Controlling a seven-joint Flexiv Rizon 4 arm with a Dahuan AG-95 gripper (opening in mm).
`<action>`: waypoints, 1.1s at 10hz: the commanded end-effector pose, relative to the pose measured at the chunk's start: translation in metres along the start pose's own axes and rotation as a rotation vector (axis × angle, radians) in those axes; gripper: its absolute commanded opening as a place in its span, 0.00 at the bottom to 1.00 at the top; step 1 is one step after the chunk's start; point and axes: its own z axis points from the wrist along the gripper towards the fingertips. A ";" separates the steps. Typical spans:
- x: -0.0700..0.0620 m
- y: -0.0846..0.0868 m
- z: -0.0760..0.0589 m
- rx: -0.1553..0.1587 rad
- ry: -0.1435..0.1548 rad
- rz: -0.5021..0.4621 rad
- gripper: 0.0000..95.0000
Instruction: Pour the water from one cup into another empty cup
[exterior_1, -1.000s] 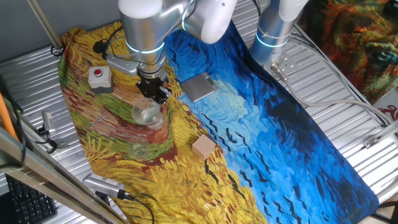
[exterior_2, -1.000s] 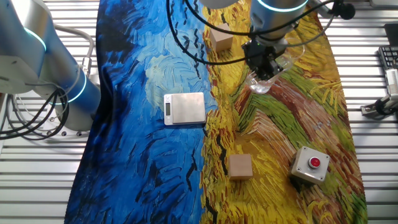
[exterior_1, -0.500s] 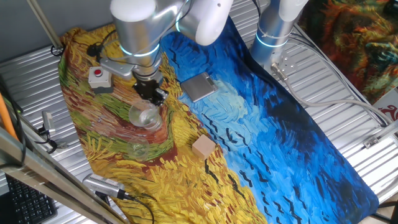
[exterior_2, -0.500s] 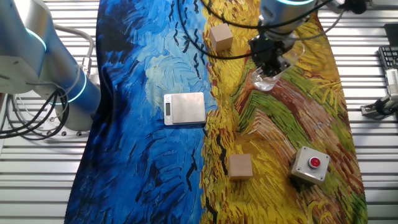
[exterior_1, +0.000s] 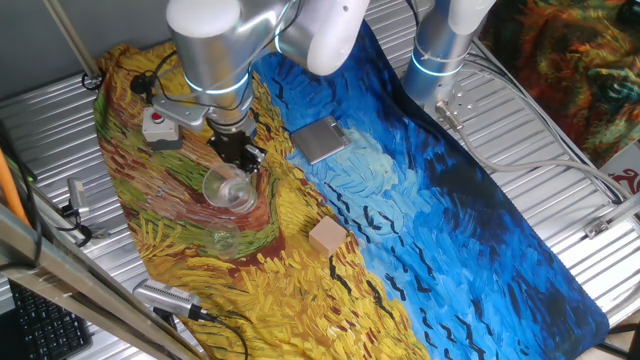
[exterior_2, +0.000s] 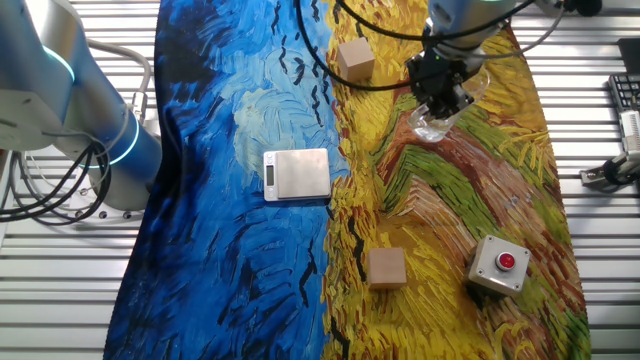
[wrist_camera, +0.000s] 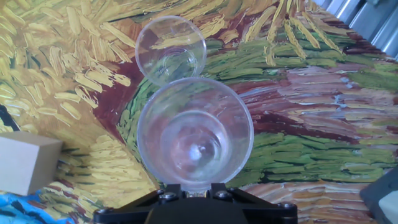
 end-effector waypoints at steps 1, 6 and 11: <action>-0.003 0.000 -0.002 -0.003 0.007 0.002 0.00; -0.008 0.000 -0.005 -0.005 0.051 0.000 0.00; -0.008 0.000 -0.005 0.003 0.117 0.004 0.00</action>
